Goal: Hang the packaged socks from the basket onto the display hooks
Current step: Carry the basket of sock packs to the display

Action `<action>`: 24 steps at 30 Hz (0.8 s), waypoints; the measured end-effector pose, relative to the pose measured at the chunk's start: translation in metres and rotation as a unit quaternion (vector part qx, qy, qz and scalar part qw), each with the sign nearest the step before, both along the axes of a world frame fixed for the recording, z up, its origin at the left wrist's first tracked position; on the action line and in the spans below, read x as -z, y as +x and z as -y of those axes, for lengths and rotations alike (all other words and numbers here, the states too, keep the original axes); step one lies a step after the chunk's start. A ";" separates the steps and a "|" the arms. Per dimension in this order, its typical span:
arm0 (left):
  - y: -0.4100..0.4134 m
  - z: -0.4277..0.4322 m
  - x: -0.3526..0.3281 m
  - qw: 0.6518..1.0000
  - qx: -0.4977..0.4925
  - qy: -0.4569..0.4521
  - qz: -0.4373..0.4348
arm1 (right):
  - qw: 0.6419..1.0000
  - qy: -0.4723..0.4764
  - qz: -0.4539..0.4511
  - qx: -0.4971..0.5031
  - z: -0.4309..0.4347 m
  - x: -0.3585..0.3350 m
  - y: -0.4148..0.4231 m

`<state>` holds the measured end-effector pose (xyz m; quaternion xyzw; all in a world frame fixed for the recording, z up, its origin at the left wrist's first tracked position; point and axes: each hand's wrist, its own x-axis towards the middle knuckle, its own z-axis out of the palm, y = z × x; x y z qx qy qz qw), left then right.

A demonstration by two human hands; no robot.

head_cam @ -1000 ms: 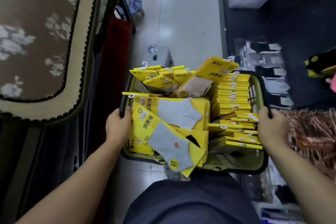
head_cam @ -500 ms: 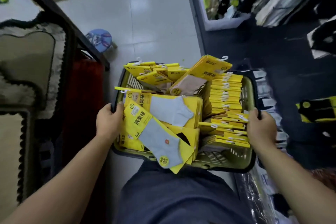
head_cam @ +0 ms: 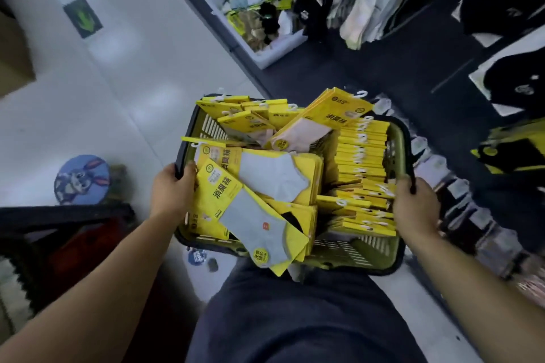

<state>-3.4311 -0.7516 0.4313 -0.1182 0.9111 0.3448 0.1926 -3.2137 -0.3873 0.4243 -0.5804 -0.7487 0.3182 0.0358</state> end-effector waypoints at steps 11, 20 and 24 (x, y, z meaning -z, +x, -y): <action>-0.083 -0.094 0.035 0.982 0.183 -0.039 0.006 | 0.983 -0.029 0.000 0.180 0.017 0.046 0.043; -0.098 -0.162 0.166 0.939 0.335 -0.057 0.053 | 0.943 -0.047 0.046 0.326 0.059 0.163 0.091; -0.104 -0.177 0.240 0.916 0.389 -0.074 0.068 | 0.929 -0.046 0.077 0.359 0.080 0.229 0.093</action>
